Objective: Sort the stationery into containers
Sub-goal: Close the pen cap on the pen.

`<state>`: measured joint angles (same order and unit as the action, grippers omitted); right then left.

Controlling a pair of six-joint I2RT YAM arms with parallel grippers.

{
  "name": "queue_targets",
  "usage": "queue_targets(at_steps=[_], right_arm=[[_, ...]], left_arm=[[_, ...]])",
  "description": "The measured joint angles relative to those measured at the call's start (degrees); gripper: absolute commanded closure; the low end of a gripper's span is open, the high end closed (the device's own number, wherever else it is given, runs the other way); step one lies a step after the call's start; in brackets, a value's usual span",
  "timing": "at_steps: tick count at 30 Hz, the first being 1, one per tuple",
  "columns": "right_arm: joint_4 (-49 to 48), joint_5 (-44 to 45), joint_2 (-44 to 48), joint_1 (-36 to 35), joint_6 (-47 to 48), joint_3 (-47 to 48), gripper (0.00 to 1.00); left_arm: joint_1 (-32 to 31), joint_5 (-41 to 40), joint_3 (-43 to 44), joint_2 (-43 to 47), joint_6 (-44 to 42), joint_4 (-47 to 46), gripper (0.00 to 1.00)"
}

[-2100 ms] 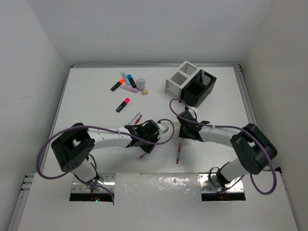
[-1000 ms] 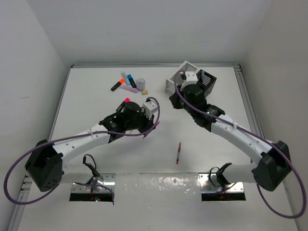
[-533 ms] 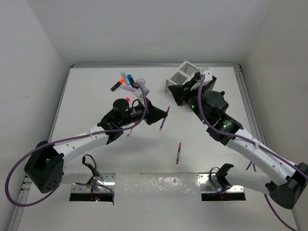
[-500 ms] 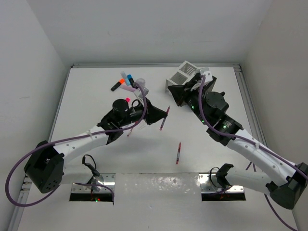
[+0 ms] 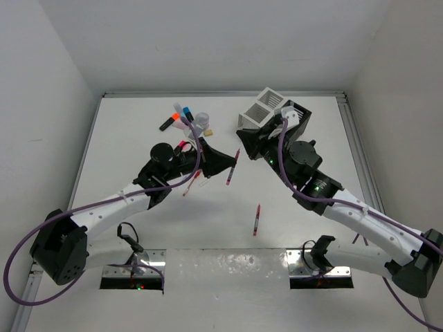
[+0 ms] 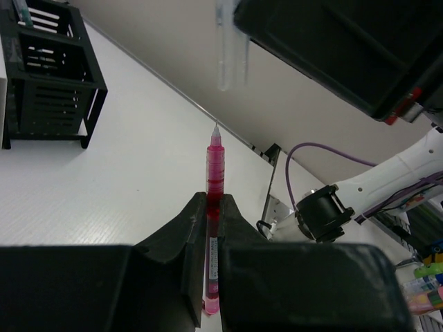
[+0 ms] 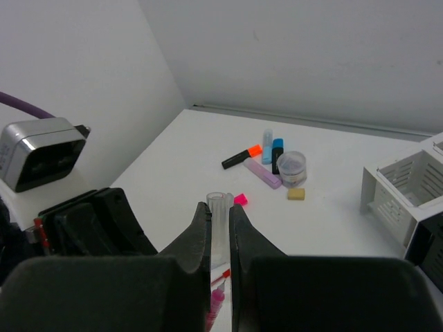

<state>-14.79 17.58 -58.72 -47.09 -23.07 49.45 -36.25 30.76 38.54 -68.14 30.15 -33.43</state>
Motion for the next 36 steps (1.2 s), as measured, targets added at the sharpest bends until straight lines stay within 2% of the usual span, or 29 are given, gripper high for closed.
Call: queue_targets(at_steps=[11,36], right_arm=[[-1.8,2.0,-0.3,0.0,-0.9,-1.0,1.0],[-3.4,2.0,-1.1,-1.4,-5.3,-4.4,1.0]], left_arm=[[1.2,2.5,0.0,1.0,-1.9,0.5,1.0],[2.2,0.1,0.0,0.9,-2.3,1.6,1.0]])
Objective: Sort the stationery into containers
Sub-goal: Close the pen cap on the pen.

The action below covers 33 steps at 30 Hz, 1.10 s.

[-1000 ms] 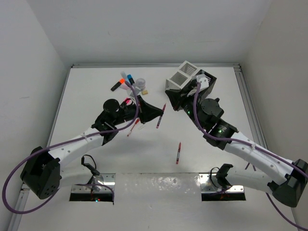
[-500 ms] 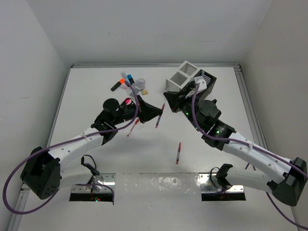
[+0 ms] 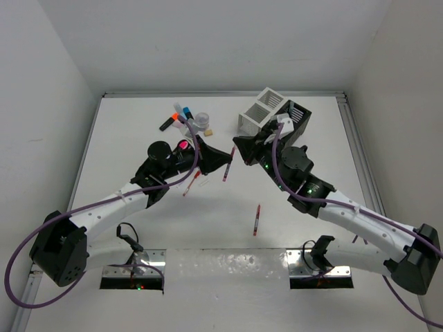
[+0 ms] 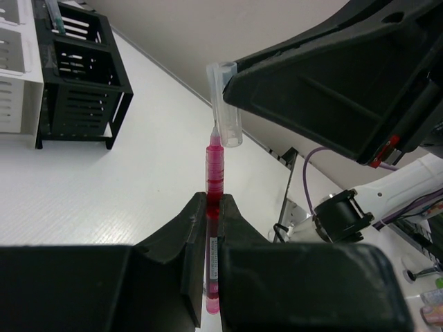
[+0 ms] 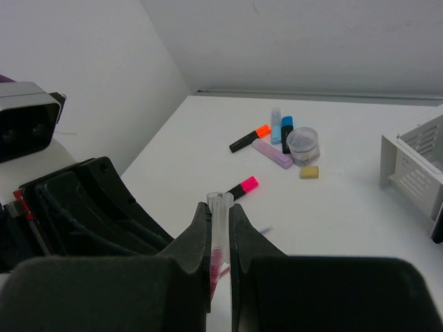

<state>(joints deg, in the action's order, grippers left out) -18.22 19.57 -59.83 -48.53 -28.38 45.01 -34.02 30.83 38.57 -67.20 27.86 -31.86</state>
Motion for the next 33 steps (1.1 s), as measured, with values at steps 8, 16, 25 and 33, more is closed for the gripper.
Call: queue_targets(at_steps=[8,16,25,33], right_arm=[[-3.4,0.8,-1.1,-0.1,-1.2,-1.6,1.0],[-6.2,1.5,-1.0,-0.3,-1.3,-3.1,1.0],[-9.2,2.3,1.7,-0.4,0.0,-3.1,1.0],[-14.9,3.7,0.8,-0.4,0.0,-3.5,1.0]], left_arm=[[0.0,-1.2,0.0,0.0,0.0,0.3,1.0],[0.0,-1.6,0.0,0.0,-0.3,0.8,1.0],[0.0,-2.1,0.0,0.0,-0.5,0.9,1.0],[0.0,-3.1,0.0,0.0,0.2,-0.4,1.0]])
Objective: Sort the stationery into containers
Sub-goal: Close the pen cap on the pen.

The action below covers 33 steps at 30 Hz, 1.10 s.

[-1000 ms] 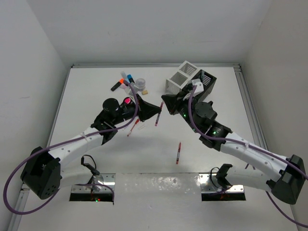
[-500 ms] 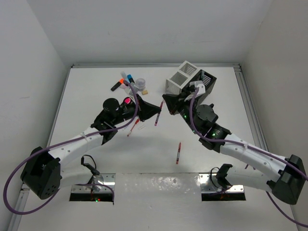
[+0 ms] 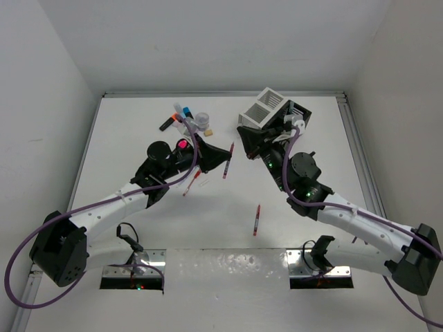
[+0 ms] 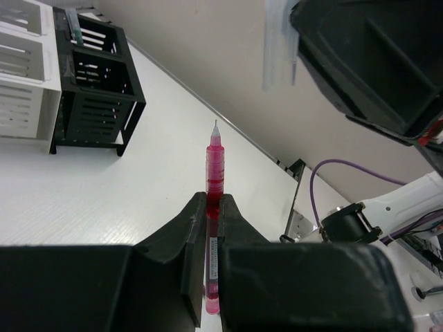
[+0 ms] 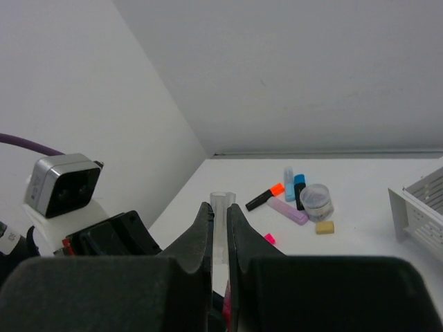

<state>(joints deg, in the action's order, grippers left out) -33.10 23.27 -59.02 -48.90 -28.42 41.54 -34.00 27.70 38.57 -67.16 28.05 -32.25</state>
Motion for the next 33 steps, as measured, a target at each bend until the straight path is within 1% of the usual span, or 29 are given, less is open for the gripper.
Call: queue_targets(at_steps=[7,13,33], right_arm=[[-3.5,0.9,-3.3,0.0,0.0,-0.8,1.0],[-5.6,1.2,-4.4,0.0,0.0,-0.9,1.0],[-7.0,2.0,-7.6,0.0,-0.1,-1.2,1.0]], left_arm=[[0.0,-0.7,0.0,0.0,1.5,-2.1,1.0],[0.0,-1.2,0.0,0.0,2.5,-2.8,1.0],[0.0,-3.2,0.0,0.0,2.7,-2.0,1.0]])
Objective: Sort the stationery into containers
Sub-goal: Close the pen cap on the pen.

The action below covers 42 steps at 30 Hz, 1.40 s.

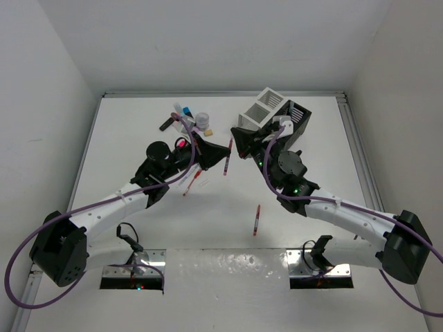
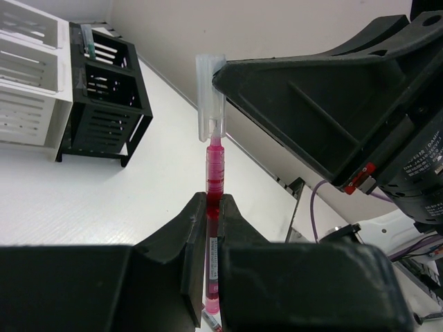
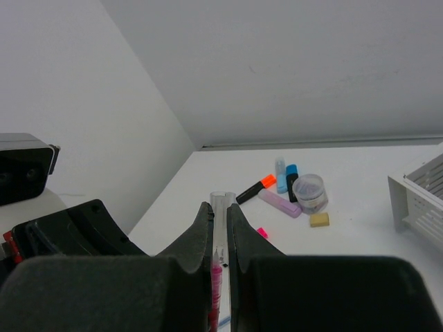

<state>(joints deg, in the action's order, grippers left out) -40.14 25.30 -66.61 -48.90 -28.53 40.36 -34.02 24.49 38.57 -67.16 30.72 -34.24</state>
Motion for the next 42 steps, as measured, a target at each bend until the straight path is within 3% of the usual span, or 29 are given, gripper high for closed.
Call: queue_targets(at_steps=[22,42], right_arm=[[0.2,-1.1,-2.0,0.0,-3.3,-0.5,1.0],[-7.5,-3.0,-1.1,-1.8,-5.5,-10.7,1.0]], left_arm=[[0.1,-2.1,0.3,0.0,0.0,2.3,1.0],[1.1,2.4,0.3,-0.3,-4.1,11.9,1.0]])
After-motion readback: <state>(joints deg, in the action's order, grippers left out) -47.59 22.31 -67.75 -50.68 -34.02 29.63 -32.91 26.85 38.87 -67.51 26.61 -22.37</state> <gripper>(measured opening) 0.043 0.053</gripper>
